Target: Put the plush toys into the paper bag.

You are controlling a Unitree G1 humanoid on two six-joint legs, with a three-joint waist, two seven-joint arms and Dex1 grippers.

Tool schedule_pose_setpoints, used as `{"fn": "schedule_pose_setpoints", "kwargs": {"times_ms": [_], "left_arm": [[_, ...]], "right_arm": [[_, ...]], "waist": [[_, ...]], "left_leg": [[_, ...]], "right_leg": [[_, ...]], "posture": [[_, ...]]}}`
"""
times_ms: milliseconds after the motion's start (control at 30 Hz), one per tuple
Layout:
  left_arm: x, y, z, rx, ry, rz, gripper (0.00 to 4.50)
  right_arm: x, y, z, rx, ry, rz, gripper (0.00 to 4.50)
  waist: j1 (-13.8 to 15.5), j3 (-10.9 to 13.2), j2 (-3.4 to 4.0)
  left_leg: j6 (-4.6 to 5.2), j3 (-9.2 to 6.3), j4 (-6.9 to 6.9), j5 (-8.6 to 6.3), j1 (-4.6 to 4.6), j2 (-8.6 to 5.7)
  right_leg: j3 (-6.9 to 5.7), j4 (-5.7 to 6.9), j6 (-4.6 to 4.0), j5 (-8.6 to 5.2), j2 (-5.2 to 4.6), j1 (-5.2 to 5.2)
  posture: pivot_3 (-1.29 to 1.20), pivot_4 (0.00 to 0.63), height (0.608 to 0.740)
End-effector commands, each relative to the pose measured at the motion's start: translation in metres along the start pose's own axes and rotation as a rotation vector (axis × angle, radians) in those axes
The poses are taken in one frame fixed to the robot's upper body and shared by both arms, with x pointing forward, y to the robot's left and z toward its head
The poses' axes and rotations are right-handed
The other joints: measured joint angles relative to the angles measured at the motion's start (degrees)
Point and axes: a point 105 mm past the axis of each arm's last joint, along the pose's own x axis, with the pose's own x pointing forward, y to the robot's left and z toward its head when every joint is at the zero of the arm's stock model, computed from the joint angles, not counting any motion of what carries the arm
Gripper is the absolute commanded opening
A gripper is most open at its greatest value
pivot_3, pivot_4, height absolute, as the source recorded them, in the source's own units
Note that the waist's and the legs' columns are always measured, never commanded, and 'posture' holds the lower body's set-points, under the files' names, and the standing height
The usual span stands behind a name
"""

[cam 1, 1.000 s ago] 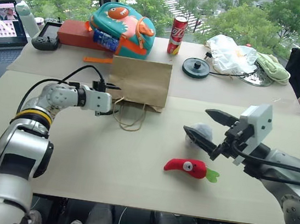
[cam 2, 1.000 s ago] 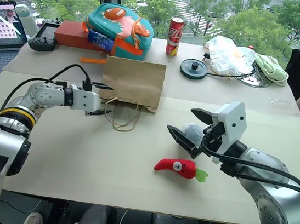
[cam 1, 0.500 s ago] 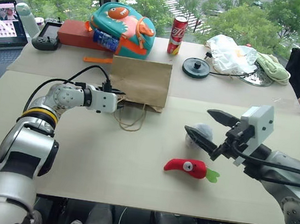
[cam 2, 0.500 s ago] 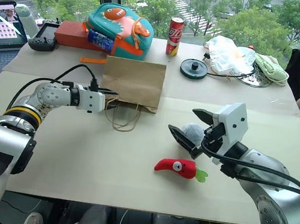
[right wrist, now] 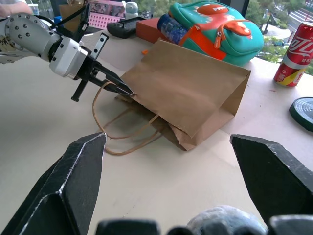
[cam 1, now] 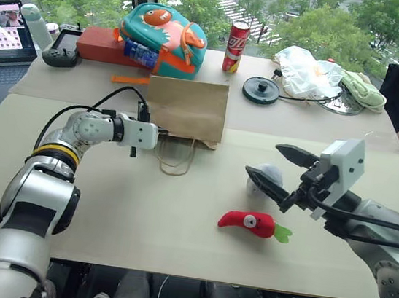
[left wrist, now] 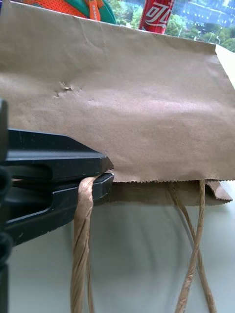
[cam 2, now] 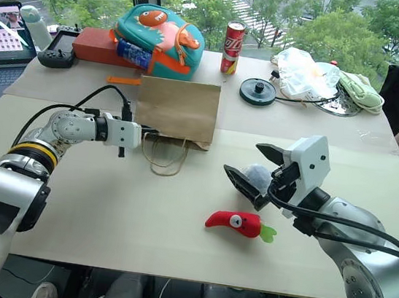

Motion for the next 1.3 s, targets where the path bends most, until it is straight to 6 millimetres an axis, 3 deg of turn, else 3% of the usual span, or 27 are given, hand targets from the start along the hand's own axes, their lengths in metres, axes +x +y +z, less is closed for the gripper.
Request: {"fn": "schedule_pose_setpoints", "kwargs": {"times_ms": [33, 233, 467, 700, 800, 933, 1167, 1300], "left_arm": [[-0.005, 0.018, 0.007, -0.075, -0.06, 0.08, 0.02], [-0.014, 0.023, 0.016, -0.16, -0.153, 0.056, 0.02], [-0.035, 0.013, 0.021, -0.183, -0.214, -0.016, 0.02], [-0.048, 0.016, 0.034, -0.247, -0.239, 0.027, 0.02], [-0.048, 0.019, 0.043, -0.281, -0.258, 0.041, 0.0], [-0.049, 0.021, 0.05, -0.308, -0.265, 0.043, 0.0], [-0.046, 0.02, 0.055, -0.332, -0.272, 0.038, 0.0], [-0.045, 0.022, 0.058, -0.336, -0.286, 0.038, 0.0]], "right_arm": [[0.003, 0.005, 0.005, -0.026, -0.011, 0.017, 4.5], [0.013, 0.018, -0.004, -0.015, 0.012, 0.07, 4.5], [0.019, 0.024, -0.01, -0.001, 0.024, 0.091, 4.5], [0.044, 0.039, -0.026, 0.049, 0.047, 0.12, 4.5], [0.061, 0.04, -0.038, 0.056, 0.073, 0.087, 3.84], [0.081, 0.04, -0.05, 0.06, 0.095, 0.051, 2.52], [0.116, 0.035, -0.048, 0.052, 0.056, 0.007, 0.09], [0.136, 0.034, -0.047, 0.047, 0.027, -0.016, 0.03]], "waist": [[0.0, 0.0, 0.0], [-0.2, 0.0, 0.01], [-0.7, 0.0, 0.03], [-1.1, 0.0, 0.04], [-1.1, 0.0, 0.05], [-1.1, -0.1, 0.08], [-1.3, -0.1, 0.09], [-1.2, -0.1, 0.1]], "left_leg": [[0.0, 0.0, 0.0, 0.0, 0.0, 0.0], [0.0, 0.0, 0.0, 0.0, 0.0, 0.0], [0.0, -0.02, 0.01, 0.0, 0.01, 0.01], [0.0, -0.04, 0.07, 0.01, 0.02, 0.02], [0.0, -0.05, 0.14, 0.02, 0.03, 0.02], [-0.01, -0.05, 0.19, 0.02, 0.04, 0.01], [-0.01, -0.04, 0.23, 0.04, 0.08, 0.02], [0.0, -0.05, 0.23, 0.04, 0.04, 0.02]], "right_leg": [[0.0, 0.0, 0.0, 0.0, 0.0, 0.0], [0.0, 0.02, 0.0, 0.0, 0.01, -0.01], [0.0, 0.02, 0.0, 0.0, 0.0, 0.0], [0.01, 0.06, 0.0, 0.0, 0.0, 0.03], [0.01, 0.14, 0.0, 0.0, 0.0, 0.02], [0.02, 0.27, 0.0, 0.0, 0.01, 0.0], [0.05, 0.37, -0.02, -0.01, 0.06, -0.05], [0.04, 0.37, -0.02, -0.01, 0.05, -0.06]], "posture": [[0.0, 0.15, 0.722], [0.0, 0.15, 0.722], [0.0, 0.15, 0.722], [0.0, 0.15, 0.722], [0.0, 0.15, 0.722], [0.0, 0.15, 0.722], [0.0, 0.15, 0.722], [0.0, 0.15, 0.722]]}}
